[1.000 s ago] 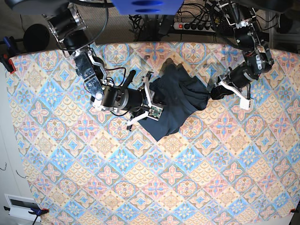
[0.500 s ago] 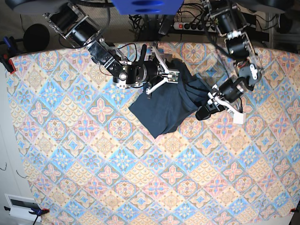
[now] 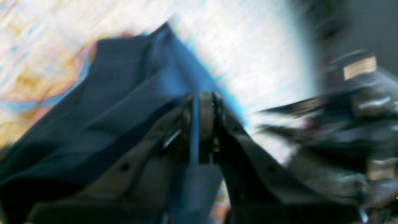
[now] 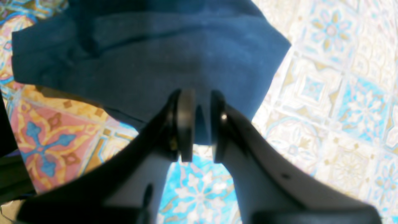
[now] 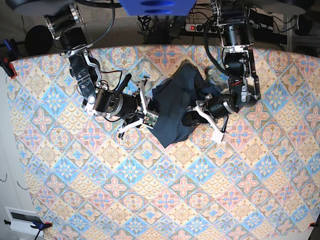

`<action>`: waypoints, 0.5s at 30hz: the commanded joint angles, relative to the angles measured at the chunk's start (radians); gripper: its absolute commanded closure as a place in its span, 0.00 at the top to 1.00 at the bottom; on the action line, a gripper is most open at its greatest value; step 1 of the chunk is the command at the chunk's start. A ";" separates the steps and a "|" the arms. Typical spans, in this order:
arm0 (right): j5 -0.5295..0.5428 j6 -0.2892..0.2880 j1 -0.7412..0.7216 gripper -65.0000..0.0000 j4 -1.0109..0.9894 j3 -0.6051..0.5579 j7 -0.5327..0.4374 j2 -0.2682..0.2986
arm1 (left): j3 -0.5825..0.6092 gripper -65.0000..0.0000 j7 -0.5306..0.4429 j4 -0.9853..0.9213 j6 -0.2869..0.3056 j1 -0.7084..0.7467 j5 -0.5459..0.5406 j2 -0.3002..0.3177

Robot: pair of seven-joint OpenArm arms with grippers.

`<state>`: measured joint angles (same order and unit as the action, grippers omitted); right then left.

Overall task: Layout the t-shirt on the table in an organized manner, then fold the t-shirt properly
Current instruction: 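Press the folded bundle with both grippers and tuck loose fabric inward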

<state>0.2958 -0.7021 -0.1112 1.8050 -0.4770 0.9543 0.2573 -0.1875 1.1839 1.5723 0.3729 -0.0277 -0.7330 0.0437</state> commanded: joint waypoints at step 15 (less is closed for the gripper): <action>0.018 0.004 -0.114 0.13 0.003 0.014 -0.036 0.000 | -0.152 0.02 -0.184 -0.099 0.001 0.044 0.115 0.000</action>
<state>0.2985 -0.7029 -0.1883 1.7943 -0.4690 0.9470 0.2577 -0.3370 1.0111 1.4471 0.3668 0.0238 -0.5945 0.0391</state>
